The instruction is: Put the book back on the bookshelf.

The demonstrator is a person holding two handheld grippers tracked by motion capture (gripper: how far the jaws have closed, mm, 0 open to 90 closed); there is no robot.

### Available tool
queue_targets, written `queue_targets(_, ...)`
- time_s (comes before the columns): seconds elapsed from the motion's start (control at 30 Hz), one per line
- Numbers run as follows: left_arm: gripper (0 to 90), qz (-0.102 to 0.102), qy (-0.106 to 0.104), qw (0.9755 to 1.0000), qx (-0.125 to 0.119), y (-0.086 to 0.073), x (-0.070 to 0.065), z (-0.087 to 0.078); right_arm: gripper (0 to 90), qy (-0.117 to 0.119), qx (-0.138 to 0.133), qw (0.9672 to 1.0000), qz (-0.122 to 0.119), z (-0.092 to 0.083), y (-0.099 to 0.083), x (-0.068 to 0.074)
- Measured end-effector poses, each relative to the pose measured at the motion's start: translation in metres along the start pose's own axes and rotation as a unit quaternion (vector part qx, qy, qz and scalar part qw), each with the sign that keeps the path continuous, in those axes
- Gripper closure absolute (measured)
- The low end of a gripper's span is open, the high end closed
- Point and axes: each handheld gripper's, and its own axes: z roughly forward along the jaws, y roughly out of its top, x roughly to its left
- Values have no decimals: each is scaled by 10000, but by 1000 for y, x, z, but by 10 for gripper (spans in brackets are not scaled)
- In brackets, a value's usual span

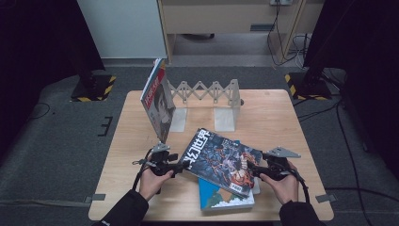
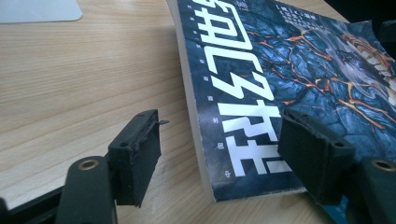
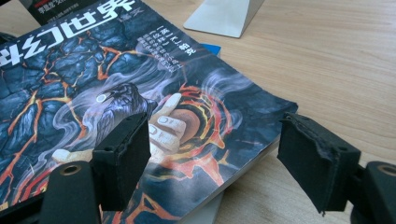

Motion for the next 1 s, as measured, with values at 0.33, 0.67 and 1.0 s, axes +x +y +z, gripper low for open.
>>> queue_targets(0.33, 271, -358, -362, 9987, 48, -2, 6, 8, 244, 5, 172, 9998, -31, 5, -2, 1)
queue_targets(0.67, 273, -718, -899, 9932, 194, -3, 7, 17, 232, 61, 177, 9998, 82, 7, -4, -1)
queue_targets(1.0, 378, -671, -924, 9930, 305, 0, 0, 8, 228, 64, 117, 9999, 108, 8, -5, -1)
